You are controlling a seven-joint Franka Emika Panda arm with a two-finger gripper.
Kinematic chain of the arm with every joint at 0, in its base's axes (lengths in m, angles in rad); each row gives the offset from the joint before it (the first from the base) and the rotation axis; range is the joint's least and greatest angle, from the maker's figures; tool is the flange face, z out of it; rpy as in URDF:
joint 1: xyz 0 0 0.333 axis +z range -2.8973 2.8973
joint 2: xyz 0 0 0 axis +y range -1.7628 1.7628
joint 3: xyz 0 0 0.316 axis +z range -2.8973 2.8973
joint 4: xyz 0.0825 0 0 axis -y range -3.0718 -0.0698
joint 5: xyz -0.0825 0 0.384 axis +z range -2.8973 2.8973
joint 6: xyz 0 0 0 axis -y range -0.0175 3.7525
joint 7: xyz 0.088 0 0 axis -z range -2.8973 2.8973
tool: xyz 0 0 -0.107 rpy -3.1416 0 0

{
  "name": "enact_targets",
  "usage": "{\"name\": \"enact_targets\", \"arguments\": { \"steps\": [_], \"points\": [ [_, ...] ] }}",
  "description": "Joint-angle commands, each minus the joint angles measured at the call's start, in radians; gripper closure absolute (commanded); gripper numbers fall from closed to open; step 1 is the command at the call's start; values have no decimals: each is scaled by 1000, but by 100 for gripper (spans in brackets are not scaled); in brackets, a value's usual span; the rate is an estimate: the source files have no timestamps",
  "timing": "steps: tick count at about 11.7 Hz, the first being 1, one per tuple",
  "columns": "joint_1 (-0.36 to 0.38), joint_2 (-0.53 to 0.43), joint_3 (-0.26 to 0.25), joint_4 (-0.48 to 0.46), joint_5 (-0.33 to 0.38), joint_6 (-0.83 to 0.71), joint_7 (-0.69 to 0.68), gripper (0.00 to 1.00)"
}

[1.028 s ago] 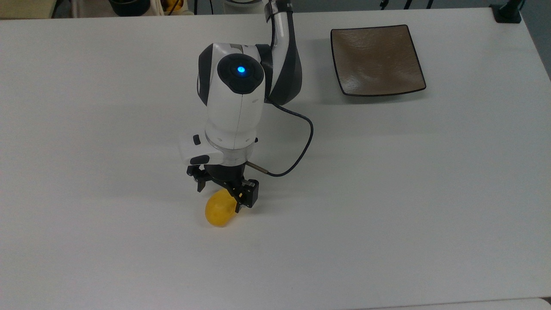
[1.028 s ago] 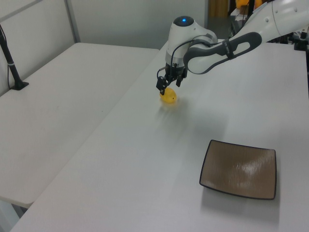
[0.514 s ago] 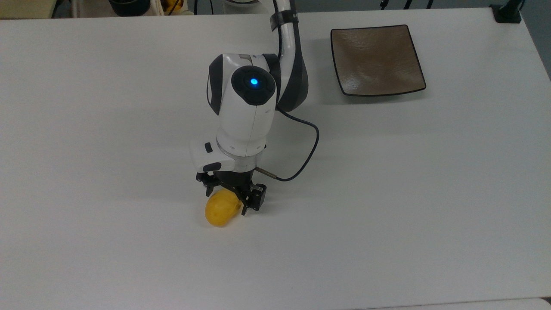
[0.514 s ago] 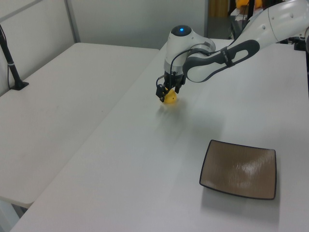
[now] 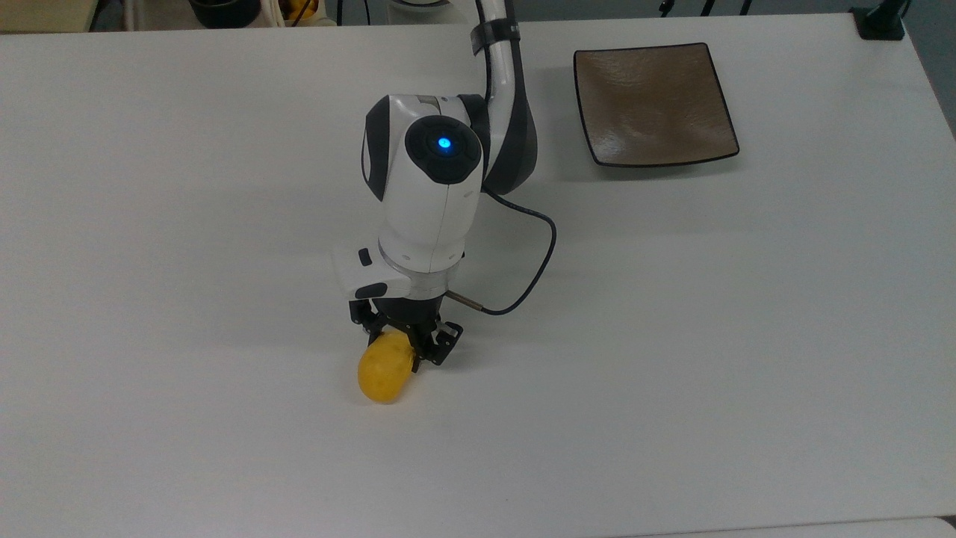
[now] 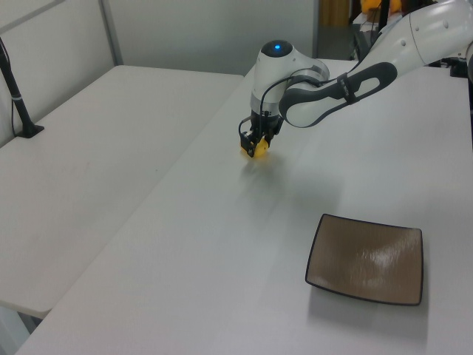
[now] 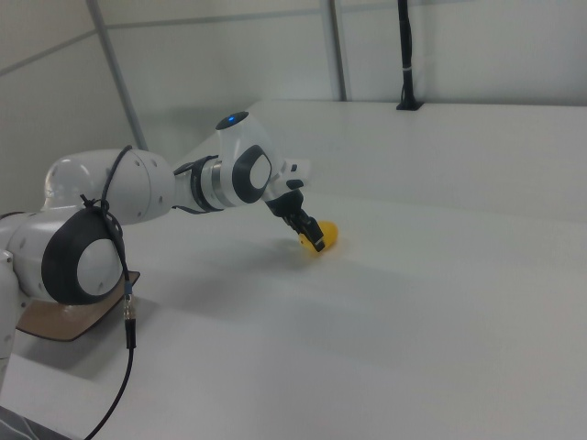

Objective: Put potatoes on a ceramic plate
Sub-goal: 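Close the gripper on the yellow potato, then lift the yellow potato up off the table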

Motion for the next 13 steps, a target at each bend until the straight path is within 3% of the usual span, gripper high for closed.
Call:
{"name": "enact_targets", "arguments": {
  "steps": [1,7,11,13],
  "points": [
    [6,-18,-7,8,-19,10,22,100],
    [8,-203,5,-35,6,-112,11,100],
    [10,-349,11,-44,177,-325,-177,100],
    [14,-415,12,-46,188,-449,-236,100]
  ]
}}
